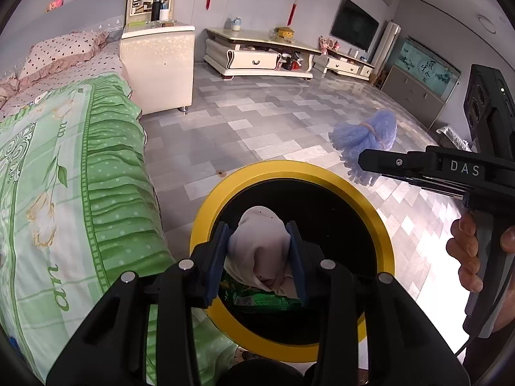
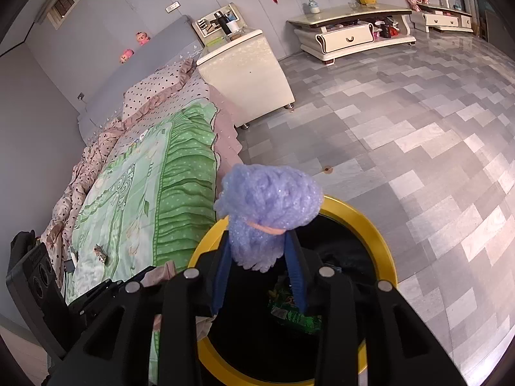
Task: Collect trash
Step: 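Carry the pink cloth and mesh net over the yellow bin and open both grippers, then move both tools back over the blue glove and white tissue on the bedspread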
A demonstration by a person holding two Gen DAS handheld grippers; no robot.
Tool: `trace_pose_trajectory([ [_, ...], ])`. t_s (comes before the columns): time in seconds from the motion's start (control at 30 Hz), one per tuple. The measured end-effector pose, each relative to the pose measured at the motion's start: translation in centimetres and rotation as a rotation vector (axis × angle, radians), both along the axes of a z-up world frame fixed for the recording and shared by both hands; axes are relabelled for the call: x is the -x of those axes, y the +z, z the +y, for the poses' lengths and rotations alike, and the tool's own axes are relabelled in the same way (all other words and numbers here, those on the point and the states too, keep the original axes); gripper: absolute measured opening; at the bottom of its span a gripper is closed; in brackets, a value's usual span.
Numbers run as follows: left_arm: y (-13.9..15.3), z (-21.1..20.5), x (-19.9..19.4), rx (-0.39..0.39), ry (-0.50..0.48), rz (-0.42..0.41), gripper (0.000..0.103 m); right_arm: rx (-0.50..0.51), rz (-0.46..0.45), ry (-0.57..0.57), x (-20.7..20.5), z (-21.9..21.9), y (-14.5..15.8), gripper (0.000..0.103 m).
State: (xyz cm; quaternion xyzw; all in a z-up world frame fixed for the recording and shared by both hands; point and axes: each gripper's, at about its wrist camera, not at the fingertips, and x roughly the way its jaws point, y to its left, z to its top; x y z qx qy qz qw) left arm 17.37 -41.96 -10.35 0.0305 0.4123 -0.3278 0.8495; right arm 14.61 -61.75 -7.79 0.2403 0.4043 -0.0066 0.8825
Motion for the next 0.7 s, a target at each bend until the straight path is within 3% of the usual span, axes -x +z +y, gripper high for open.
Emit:
trace_pose_trajectory([
  [0.17,0.3,-0.1,0.4,0.009,-0.006,-0.001,0.041,-0.013,-0.003,-0.016,0.6,-0.7,0.0,0.034],
  [0.5,1.3,1.7,0.9,0.051,0.028,-0.015,0.074,-0.015,-0.006,-0.071,1.8,-1.7,0.6,0.05],
  [0.7,2.7,4.7,1.3,0.056,0.072,-0.055,0.081,-0.014,-0.025,-0.032,1.8,-0.3,1.4,0.059],
])
